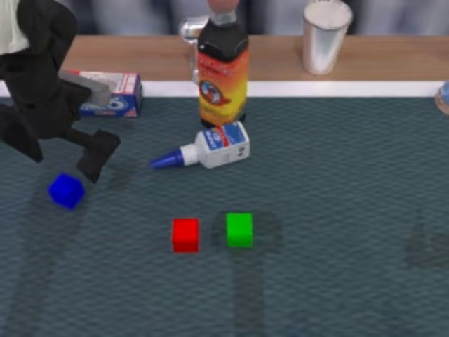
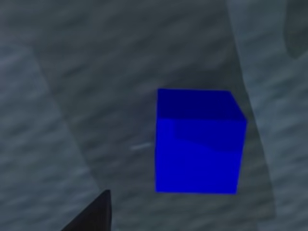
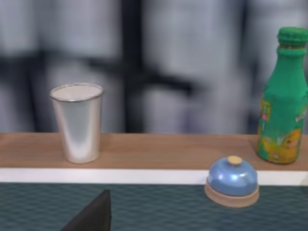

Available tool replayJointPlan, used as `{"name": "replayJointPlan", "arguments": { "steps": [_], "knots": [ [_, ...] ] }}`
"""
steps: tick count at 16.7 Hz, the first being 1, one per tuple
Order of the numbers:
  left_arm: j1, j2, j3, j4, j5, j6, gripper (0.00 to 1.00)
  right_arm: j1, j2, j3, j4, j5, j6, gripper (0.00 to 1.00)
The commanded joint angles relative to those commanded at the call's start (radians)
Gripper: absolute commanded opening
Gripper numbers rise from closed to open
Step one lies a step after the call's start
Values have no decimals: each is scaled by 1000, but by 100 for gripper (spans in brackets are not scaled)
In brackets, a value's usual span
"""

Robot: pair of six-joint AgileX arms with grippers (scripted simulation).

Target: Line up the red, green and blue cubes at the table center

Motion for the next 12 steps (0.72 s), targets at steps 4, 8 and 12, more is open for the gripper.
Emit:
{"name": "replayJointPlan", "arguments": {
  "steps": [4,8,12],
  "knots": [
    [55,-20,-23,18,2,74,100,0,0,0,0,0,0,100],
    [52,-14,-22,19,1,72,100,0,0,0,0,0,0,100],
    [54,32,-75,122,3,73,100,0,0,0,0,0,0,100]
  ]
}}
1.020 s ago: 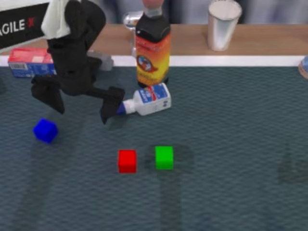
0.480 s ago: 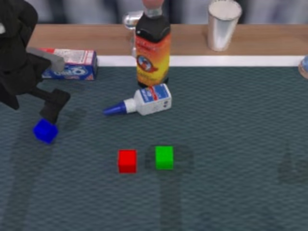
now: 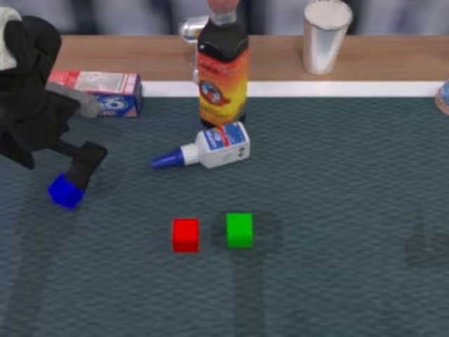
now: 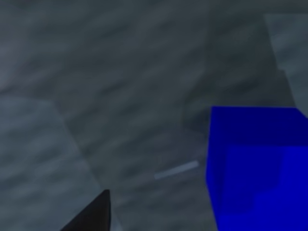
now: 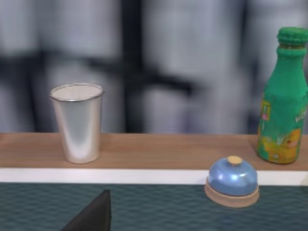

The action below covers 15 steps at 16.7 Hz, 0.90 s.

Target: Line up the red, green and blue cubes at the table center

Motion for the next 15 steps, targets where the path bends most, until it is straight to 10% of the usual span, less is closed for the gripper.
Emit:
{"name": "replayJointPlan", "arguments": {
  "steps": [10,15],
  "knots": [
    [2,95,-105,201,1,4,100,0,0,0,0,0,0,100],
    [2,95,-105,201,1,4,62,0,0,0,0,0,0,100]
  ]
}}
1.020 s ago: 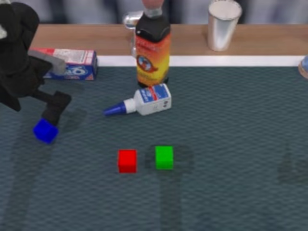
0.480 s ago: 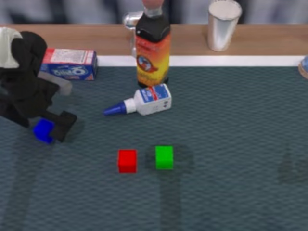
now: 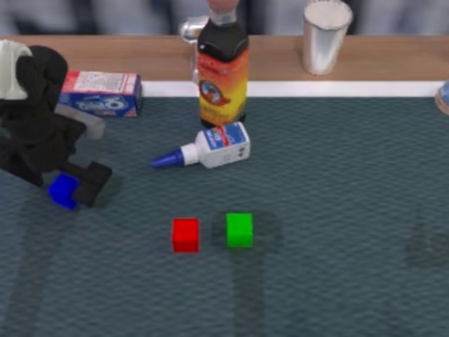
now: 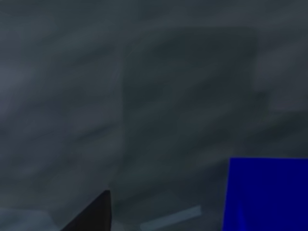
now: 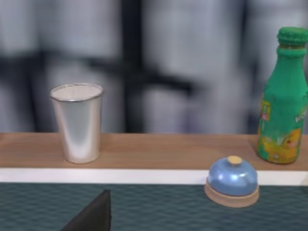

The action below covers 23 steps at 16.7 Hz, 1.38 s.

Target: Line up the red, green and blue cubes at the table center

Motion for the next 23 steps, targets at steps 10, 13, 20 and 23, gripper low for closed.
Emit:
{"name": "replayJointPlan", "arguments": {
  "steps": [10,13,20,23],
  "knots": [
    [0,0,0,0,0,0,0,0,0,0,0,0,0,100],
    [0,0,0,0,0,0,0,0,0,0,0,0,0,100],
    [0,-58,38,-63,15,-6,0,0,0,0,0,0,0,100],
    [8,-105,96,-179,14,-7,0,0,0,0,0,0,0,100]
  ]
}}
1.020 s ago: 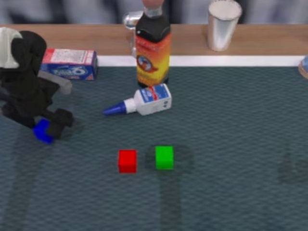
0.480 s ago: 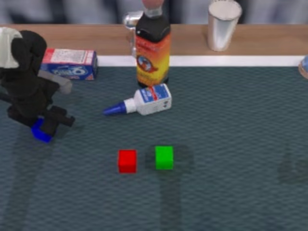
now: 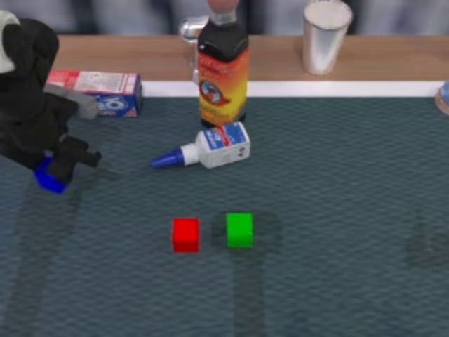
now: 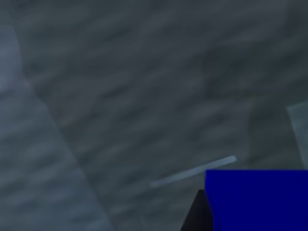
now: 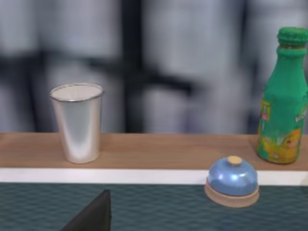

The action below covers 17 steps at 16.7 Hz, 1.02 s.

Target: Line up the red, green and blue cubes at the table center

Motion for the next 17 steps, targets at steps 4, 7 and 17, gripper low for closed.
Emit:
{"name": "replayJointPlan", "arguments": {
  "steps": [4,7,17],
  "knots": [
    [9,-47,49,-82,-2,-3,0,0,0,0,0,0,0,100],
    [3,-43,46,-79,-2,-1,0,0,0,0,0,0,0,100],
    [-317,181,420,-266,-15,-476,0,0,0,0,0,0,0,100]
  ]
}}
